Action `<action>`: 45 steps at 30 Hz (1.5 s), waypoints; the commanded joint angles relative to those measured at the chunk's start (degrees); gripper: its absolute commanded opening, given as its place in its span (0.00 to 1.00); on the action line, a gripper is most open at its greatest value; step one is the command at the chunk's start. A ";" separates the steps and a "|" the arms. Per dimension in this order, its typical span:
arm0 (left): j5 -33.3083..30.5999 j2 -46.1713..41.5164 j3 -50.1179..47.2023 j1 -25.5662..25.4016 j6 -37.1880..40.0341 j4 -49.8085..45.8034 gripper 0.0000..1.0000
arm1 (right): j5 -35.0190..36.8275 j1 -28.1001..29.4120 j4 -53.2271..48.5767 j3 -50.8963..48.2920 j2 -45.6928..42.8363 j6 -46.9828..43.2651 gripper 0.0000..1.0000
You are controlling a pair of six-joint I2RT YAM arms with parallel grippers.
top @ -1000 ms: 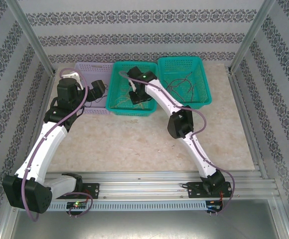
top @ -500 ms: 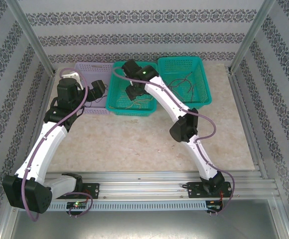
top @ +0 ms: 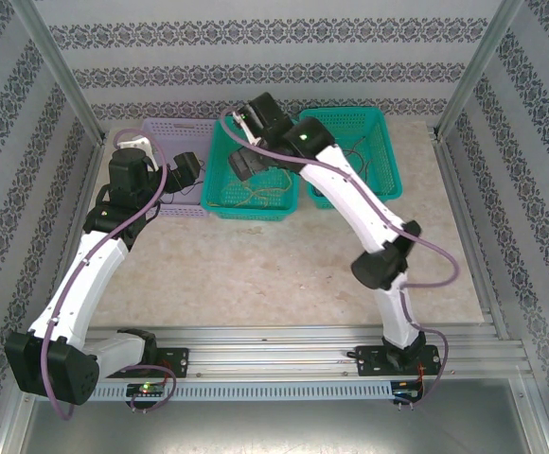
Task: Untangle the cables
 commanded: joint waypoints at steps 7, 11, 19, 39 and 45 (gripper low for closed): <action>-0.18 0.40 0.42 0.65 -0.60 1.88 1.00 | 1.25 2.53 12.18 -20.27 -22.06 -0.52 0.98; -1.01 0.63 0.10 0.56 -0.76 2.03 1.00 | 4.22 2.57 23.30 -38.59 -35.86 -1.73 0.98; -3.86 0.41 -4.22 -1.78 0.49 7.90 1.00 | 10.49 -2.63 32.45 -62.60 -56.54 -1.04 0.98; -17.04 -2.48 -7.10 -9.46 11.88 0.86 1.00 | 8.84 -29.17 56.76 -99.58 -73.17 -2.21 0.98; -17.33 -8.63 -15.04 -9.44 13.79 5.07 1.00 | 9.61 -34.12 68.77 -109.43 -73.78 -0.64 0.98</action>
